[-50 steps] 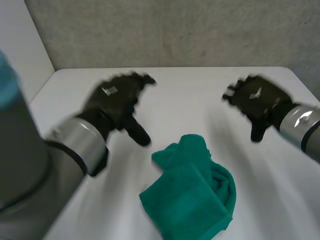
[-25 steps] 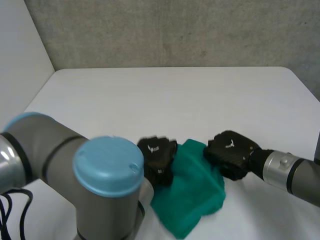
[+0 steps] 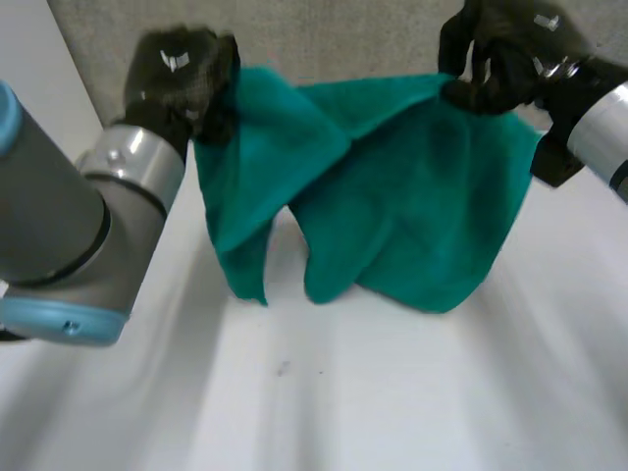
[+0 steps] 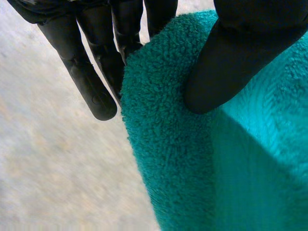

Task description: Fold the towel.

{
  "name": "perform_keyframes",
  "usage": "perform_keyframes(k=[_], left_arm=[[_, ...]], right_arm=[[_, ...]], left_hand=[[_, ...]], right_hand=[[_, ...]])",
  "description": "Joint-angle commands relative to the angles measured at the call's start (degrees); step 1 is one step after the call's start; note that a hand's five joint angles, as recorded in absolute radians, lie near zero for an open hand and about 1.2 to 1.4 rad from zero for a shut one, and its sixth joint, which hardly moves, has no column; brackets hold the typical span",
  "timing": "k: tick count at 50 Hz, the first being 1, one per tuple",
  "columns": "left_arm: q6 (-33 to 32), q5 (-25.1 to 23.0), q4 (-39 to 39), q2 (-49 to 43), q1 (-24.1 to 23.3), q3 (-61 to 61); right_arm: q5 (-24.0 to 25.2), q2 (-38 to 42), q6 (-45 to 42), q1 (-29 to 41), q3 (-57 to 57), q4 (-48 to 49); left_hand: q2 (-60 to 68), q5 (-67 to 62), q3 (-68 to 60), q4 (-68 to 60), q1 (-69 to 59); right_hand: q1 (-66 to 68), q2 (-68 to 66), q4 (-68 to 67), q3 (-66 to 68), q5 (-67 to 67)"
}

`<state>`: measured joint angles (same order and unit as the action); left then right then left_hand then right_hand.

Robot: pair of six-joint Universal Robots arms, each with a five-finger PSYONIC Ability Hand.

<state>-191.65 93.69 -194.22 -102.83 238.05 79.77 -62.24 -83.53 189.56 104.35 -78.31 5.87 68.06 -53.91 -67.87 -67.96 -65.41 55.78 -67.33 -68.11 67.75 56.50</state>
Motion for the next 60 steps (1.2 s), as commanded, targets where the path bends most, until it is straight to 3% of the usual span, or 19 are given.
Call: perform_keyframes(k=[1,7,10,13,19,25,29,32,34,35,39,50,60], left_arm=[[3.5,-4.5,-0.1,-1.3,4.8,15.4],[2.9,-5.0,0.4,-5.7,10.4,18.8],[1.2,-5.7,1.4,-6.0,11.7,19.5],[-1.8,-7.3,3.8,-5.0,11.0,19.5],[-2.9,-7.7,8.3,1.0,6.4,16.0],[1.0,-6.9,8.8,3.7,1.8,14.2],[6.6,-2.5,9.0,3.1,-0.6,14.8],[11.5,5.9,8.9,-1.8,-6.1,15.7],[12.0,7.3,8.9,-3.0,-7.2,15.8],[12.8,11.4,8.8,-5.6,-9.1,15.7],[13.2,15.7,8.4,-9.9,-9.7,15.7],[19.6,16.1,4.1,-16.5,-10.3,14.7],[19.8,16.3,0.1,-20.7,-10.2,12.2]], right_arm=[[1.6,6.2,-10.5,5.8,-10.4,-3.0],[-3.1,12.7,-19.6,6.5,-12.3,-4.0],[-6.0,13.7,-22.2,6.4,-12.3,-4.2],[-7.4,14.0,-23.4,6.6,-12.1,-4.2],[-7.8,14.0,-22.3,6.4,-12.4,-3.6],[-9.8,14.2,-20.5,6.4,-13.1,-1.5],[-12.5,14.1,-20.5,6.5,-13.9,-0.9],[-12.7,14.1,-20.5,6.5,-14.0,-0.9],[-12.7,14.1,-20.5,6.5,-14.1,-0.9],[-12.8,14.1,-20.5,6.6,-14.3,-0.8],[-12.9,14.1,-20.9,6.7,-14.5,-0.8],[-12.9,14.1,-21.2,6.8,-15.6,-0.1],[-13.0,14.4,-21.2,6.8,-15.9,0.3]], left_hand=[[-0.5,-3.7,0.3,0.4,-2.2],[-7.4,3.2,7.2,7.3,4.7],[-24.7,20.5,24.5,24.6,22.0],[-42.5,38.3,42.3,42.4,39.8],[-51.8,47.6,51.6,51.7,49.1],[-52.0,47.8,51.8,51.9,49.3],[-51.8,47.6,51.6,51.7,49.1],[-51.8,47.6,51.6,51.7,49.1],[-51.8,47.6,51.6,51.7,49.1],[-51.6,47.5,51.4,51.5,49.0],[-51.3,47.1,51.1,51.2,48.6],[-49.6,45.5,49.4,49.5,47.0],[-48.3,44.1,48.1,48.2,45.6]], right_hand=[[24.2,-12.7,-11.9,12.3,13.5],[24.2,-12.7,-11.9,12.3,13.5],[24.2,-12.7,-11.9,12.3,13.5],[24.2,-12.7,-11.9,12.3,13.5],[24.2,-12.7,-11.9,12.3,13.5],[24.2,-12.7,-11.9,12.3,13.5],[24.2,-12.7,-11.9,12.3,13.5],[24.2,-12.7,-11.9,12.3,13.5],[24.2,-12.7,-11.9,12.3,13.5],[24.2,-12.7,-11.9,12.3,13.5],[24.2,-12.7,-11.9,12.3,13.5],[24.2,-12.7,-11.9,12.3,13.5],[24.2,-12.7,-11.9,12.3,13.5]])
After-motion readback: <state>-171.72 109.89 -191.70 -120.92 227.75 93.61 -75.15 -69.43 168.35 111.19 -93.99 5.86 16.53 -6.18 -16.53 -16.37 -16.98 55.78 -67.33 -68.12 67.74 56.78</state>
